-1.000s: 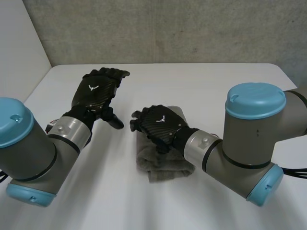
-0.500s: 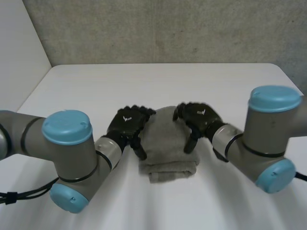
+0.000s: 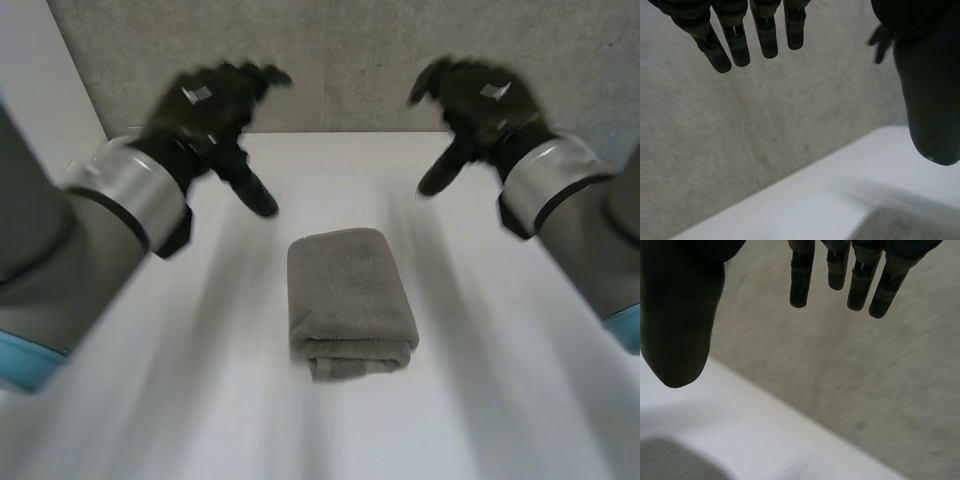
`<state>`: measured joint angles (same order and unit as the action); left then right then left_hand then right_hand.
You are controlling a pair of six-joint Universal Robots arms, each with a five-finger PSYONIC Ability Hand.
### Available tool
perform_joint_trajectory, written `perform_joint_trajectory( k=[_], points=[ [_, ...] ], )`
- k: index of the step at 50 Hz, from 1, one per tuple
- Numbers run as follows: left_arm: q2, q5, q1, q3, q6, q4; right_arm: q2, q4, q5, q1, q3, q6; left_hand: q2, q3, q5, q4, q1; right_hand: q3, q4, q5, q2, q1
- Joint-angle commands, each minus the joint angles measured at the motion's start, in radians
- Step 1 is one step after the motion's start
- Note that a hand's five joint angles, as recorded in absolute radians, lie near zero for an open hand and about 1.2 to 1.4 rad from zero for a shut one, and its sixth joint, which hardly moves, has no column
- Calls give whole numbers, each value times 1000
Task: Fold the towel.
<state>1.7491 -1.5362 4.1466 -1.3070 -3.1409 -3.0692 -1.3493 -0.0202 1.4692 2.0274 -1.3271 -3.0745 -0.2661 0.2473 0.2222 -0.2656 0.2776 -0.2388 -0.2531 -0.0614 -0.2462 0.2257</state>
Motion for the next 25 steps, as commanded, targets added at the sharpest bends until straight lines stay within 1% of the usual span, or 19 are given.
perform_joint_trajectory(
  k=[1, 2, 3, 4, 5, 11, 25],
  points=[
    [-59, -68, 64, 146, 81, 250, -63, 147, 155, -13, 74, 14, 85, -66, -216, 84, -96, 64, 79, 61, 72, -51],
    [-65, -70, 72, 155, 79, 292, -63, 148, 155, -13, 74, 14, 85, -66, -216, 84, -96, 64, 79, 61, 72, -51],
    [-65, -70, 72, 155, 79, 293, -60, 184, 158, -15, 94, 22, 85, -66, -216, 84, -96, 64, 79, 61, 72, -51],
    [-72, -70, 75, 153, 78, 322, -59, 212, 163, -18, 107, 19, 85, -66, -216, 84, -96, 64, 79, 61, 72, -51],
    [-77, -73, 81, 150, 79, 325, -59, 212, 163, -18, 108, 19, 85, -66, -216, 84, -96, 64, 79, 61, 72, -51],
    [-80, -76, 87, 134, 79, 300, -60, 232, 155, -56, 103, 19, 85, -66, -216, 84, -96, 64, 79, 61, 72, -51],
    [-76, -81, 89, 132, 82, 293, -63, 230, 163, -49, 98, 17, 85, -66, -216, 84, -96, 64, 79, 61, 72, -51]
  ],
)
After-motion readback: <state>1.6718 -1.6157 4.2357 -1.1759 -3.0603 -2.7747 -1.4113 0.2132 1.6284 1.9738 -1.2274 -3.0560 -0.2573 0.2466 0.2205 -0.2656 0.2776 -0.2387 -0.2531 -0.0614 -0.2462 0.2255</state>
